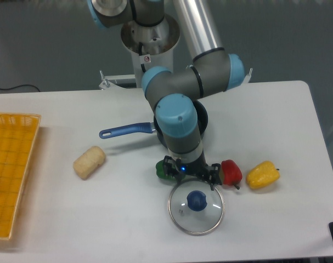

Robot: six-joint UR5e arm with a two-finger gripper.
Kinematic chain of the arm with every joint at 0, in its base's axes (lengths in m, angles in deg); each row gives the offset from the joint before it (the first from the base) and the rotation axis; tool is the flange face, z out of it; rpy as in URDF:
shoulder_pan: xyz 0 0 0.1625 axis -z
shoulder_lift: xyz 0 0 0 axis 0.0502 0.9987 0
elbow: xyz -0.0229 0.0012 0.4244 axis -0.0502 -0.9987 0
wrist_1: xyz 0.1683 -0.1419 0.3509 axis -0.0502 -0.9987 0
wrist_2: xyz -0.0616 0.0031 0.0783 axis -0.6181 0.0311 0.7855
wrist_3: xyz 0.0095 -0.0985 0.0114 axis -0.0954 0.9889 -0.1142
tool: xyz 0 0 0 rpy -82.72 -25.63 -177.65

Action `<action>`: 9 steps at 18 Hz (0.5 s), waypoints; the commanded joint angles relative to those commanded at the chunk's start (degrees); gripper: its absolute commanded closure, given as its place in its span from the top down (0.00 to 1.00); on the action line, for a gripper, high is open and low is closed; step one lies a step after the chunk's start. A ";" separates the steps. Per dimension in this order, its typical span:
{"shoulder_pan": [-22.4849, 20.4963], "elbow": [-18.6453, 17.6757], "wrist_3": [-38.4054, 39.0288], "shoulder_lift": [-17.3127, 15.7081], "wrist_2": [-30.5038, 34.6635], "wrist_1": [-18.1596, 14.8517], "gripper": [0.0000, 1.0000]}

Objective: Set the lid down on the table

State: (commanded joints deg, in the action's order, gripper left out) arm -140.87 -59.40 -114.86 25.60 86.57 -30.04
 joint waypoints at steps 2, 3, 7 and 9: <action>-0.70 -0.27 -7.38 -1.59 0.44 -3.42 1.00; -1.14 -0.27 -10.89 -2.38 1.31 -5.52 1.00; -2.73 -0.36 -17.78 -4.92 1.50 -12.21 1.00; -2.64 -0.71 -18.05 -7.03 1.15 -14.15 1.00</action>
State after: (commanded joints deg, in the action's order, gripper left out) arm -143.51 -60.11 -132.91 18.57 87.72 -44.19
